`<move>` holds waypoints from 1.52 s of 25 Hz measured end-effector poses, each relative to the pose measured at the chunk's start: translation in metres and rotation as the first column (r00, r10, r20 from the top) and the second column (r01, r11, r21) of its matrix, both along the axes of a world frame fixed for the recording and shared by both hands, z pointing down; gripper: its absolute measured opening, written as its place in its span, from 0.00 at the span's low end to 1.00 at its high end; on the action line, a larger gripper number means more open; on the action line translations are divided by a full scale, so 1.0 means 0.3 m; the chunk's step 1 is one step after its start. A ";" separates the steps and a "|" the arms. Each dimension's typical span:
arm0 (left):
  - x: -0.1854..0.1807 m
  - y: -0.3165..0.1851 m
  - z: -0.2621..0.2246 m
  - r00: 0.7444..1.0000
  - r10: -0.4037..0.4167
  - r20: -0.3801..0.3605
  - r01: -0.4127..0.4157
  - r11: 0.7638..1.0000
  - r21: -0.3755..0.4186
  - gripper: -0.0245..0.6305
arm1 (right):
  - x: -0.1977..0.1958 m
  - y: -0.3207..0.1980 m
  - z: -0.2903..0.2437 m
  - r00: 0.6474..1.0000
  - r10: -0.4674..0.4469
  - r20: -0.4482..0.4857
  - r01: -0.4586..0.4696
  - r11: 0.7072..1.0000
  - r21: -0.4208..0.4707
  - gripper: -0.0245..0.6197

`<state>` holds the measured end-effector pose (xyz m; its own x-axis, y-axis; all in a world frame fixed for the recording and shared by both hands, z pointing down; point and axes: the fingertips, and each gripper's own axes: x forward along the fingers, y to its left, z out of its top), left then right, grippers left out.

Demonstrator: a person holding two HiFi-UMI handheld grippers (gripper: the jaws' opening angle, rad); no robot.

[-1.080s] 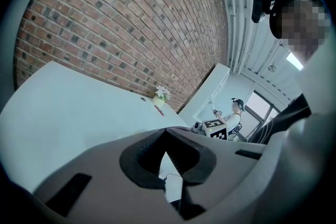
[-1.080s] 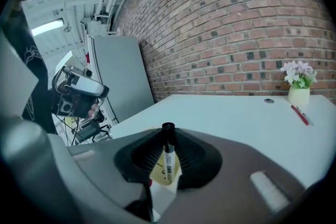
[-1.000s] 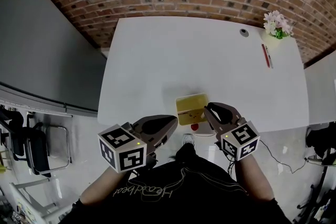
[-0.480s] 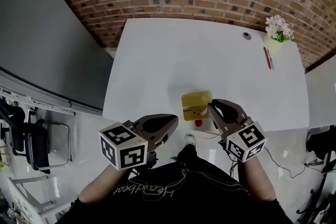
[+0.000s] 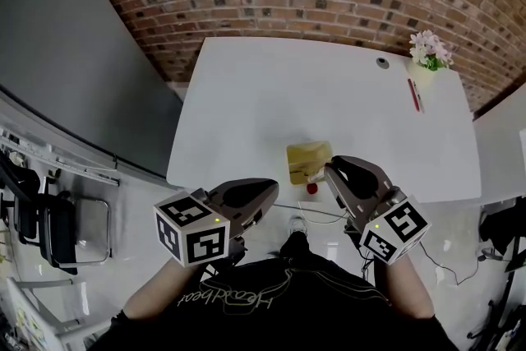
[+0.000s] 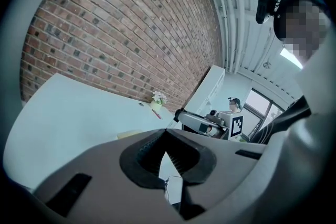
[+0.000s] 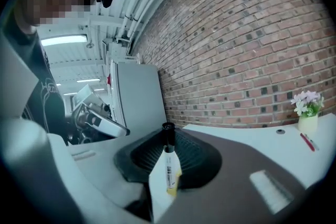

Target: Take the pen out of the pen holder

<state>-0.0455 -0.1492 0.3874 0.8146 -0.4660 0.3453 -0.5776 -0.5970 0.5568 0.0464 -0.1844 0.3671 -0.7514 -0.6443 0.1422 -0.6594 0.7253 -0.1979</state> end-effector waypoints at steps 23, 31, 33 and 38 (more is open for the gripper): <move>-0.074 0.280 -0.174 0.996 0.059 -0.060 -0.050 0.988 0.147 0.04 | -0.110 0.395 -0.162 0.989 -0.007 0.149 0.008 1.000 -0.006 0.15; -0.081 0.339 -0.214 0.991 0.109 -0.083 -0.092 0.979 0.183 0.04 | -0.134 0.473 -0.175 0.984 0.017 0.179 -0.012 1.000 -0.029 0.15; -0.083 0.348 -0.214 0.988 0.121 -0.095 -0.101 0.977 0.189 0.04 | -0.125 0.483 -0.168 0.983 0.035 0.182 -0.028 0.999 -0.041 0.15; -0.081 0.360 -0.206 0.985 0.138 -0.108 -0.116 0.975 0.187 0.04 | -0.117 0.508 -0.167 0.973 0.053 0.222 -0.041 0.997 -0.060 0.15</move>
